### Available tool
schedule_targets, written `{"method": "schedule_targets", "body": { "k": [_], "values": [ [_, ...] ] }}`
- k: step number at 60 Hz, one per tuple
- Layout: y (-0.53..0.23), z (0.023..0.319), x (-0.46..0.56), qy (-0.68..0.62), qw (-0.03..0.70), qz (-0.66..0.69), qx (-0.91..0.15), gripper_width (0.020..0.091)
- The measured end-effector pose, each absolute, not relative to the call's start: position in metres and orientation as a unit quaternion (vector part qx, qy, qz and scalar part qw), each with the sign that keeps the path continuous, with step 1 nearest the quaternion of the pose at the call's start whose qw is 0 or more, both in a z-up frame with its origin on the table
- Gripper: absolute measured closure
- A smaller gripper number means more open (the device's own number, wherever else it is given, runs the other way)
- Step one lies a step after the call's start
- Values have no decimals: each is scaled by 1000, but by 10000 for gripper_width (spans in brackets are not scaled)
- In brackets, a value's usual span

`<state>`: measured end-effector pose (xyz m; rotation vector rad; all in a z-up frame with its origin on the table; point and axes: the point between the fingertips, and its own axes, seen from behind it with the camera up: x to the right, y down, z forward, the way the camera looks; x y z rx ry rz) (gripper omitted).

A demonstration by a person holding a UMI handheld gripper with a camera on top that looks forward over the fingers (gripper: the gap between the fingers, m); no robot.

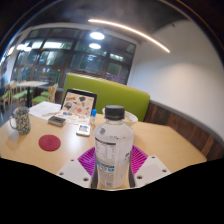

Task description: Pour water

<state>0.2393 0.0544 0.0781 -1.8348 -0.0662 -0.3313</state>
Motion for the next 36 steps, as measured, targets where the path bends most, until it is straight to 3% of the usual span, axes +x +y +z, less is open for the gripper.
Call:
{"method": "schedule_targets", "body": {
  "k": [10,19,24,36],
  "values": [
    [72,150,177,-169,590,-277,-739,679],
    [100,212,94,-342,542,-448,-623,680],
    [119,216,48,-429,493,-518,-552,680],
    [143,194,-16,-566,333,-659,-366,680]
  ]
}}
